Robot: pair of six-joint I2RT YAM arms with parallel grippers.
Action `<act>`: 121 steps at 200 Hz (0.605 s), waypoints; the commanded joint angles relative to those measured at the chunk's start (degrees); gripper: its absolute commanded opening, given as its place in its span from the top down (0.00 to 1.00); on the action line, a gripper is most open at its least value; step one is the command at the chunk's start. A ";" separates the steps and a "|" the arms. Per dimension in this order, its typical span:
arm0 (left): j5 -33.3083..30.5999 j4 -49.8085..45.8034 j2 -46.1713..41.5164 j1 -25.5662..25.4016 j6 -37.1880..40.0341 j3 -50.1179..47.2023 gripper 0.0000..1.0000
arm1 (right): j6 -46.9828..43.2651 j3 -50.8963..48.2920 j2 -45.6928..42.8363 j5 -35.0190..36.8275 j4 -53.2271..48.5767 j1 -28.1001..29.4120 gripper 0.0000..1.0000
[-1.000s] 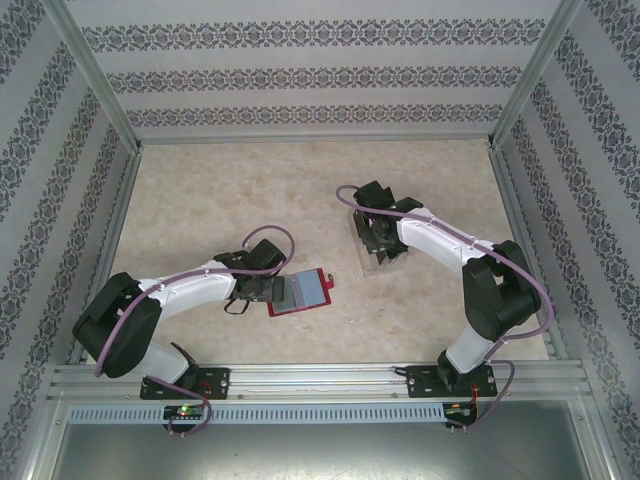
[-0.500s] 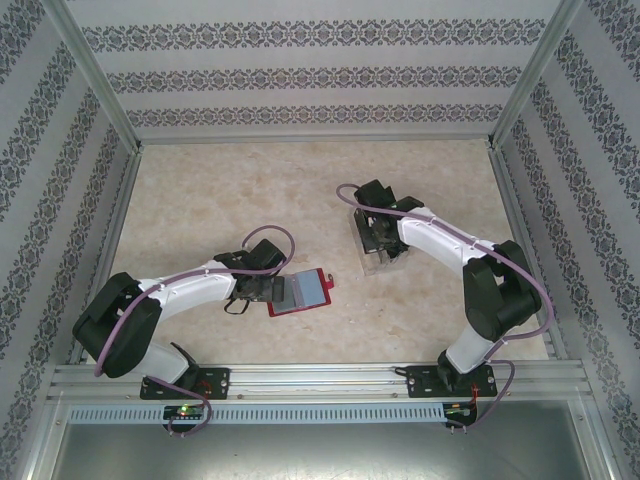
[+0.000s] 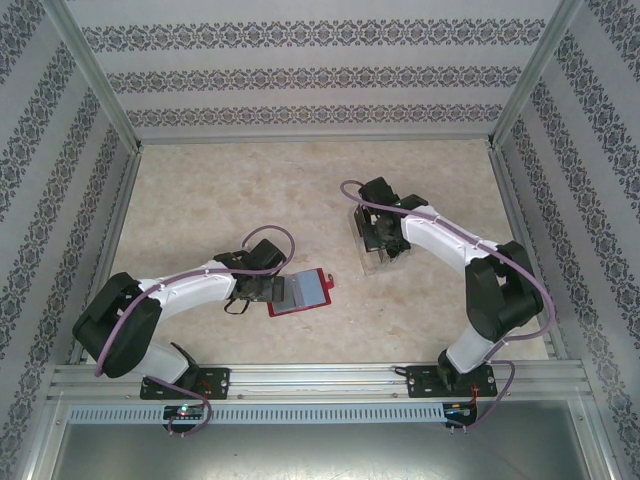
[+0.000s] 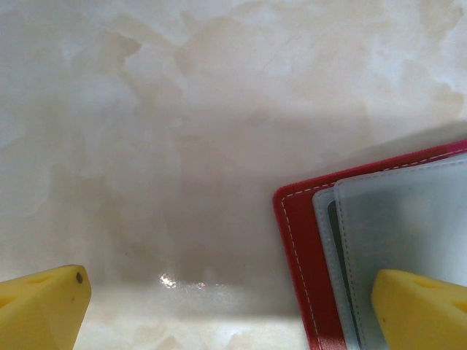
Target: Put the credit cards into the card holder
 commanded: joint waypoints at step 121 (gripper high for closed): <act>-3.37 -2.59 -1.87 -0.68 0.71 0.55 0.00 | 15.35 -7.75 -21.18 -25.70 12.06 0.26 1.00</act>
